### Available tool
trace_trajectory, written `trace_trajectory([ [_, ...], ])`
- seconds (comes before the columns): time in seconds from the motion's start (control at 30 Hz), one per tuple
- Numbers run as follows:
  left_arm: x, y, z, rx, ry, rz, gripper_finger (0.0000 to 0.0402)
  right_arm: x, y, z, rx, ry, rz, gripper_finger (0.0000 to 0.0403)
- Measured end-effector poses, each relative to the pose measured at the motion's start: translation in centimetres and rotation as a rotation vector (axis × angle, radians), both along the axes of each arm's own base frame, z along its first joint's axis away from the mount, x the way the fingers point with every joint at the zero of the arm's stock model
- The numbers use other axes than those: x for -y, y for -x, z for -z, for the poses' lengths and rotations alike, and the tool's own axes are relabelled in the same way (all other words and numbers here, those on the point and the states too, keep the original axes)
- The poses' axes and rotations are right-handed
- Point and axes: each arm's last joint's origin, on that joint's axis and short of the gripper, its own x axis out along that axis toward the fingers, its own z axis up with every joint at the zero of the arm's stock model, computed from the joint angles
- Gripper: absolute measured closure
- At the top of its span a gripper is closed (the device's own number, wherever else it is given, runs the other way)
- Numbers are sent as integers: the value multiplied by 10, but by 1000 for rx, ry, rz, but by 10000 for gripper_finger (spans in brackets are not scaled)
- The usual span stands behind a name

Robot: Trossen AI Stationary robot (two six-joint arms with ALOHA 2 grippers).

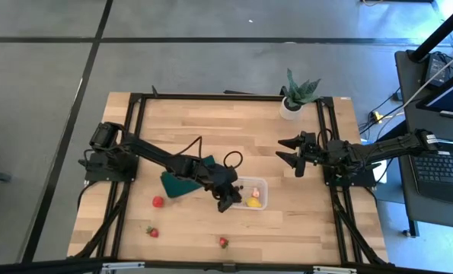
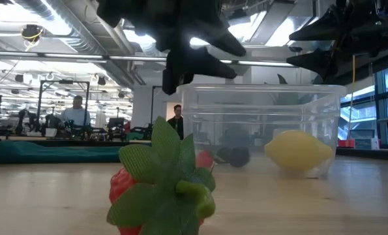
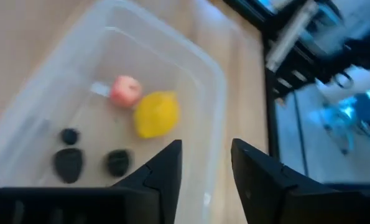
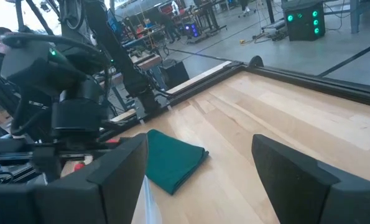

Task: Pick and placing Produce into tupperware
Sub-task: Put the bottom right strawberry into the transparent bin

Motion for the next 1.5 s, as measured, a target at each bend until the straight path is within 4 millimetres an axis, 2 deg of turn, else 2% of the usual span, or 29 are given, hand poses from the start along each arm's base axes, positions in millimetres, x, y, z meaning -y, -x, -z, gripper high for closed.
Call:
trace_trajectory([
  [0.3, 10, -2, -19, 164, 4, 94, 233, 0, 0, 0, 1, -2, 0, 114],
  [0.57, 20, 0, -32, 303, -28, 253, 167, 0, 0, 0, 2, -3, 0, 114],
  [0.7, 26, 2, -31, 307, -29, 307, 143, 0, 0, 0, 2, -3, 1, 114],
  [0.87, 36, 5, -34, 332, 17, 398, 137, 0, 0, 0, 1, -1, 0, 114],
  [1.1, 38, 3, -40, 401, 14, 394, 141, 0, 0, 0, 1, 0, 0, 114],
  [1.23, 41, 3, -45, 514, -85, 441, 137, 0, 0, 0, 1, -4, 0, 114],
  [1.33, 55, 7, -48, 579, -232, 534, 137, 0, 0, 0, 1, -5, 0, 114],
  [1.4, 67, 9, -51, 561, -341, 576, 137, 0, 0, 0, 2, -6, 0, 114],
  [1.5, 82, 13, -55, 418, -547, 584, 137, 0, 0, 0, 2, -6, 0, 114],
])
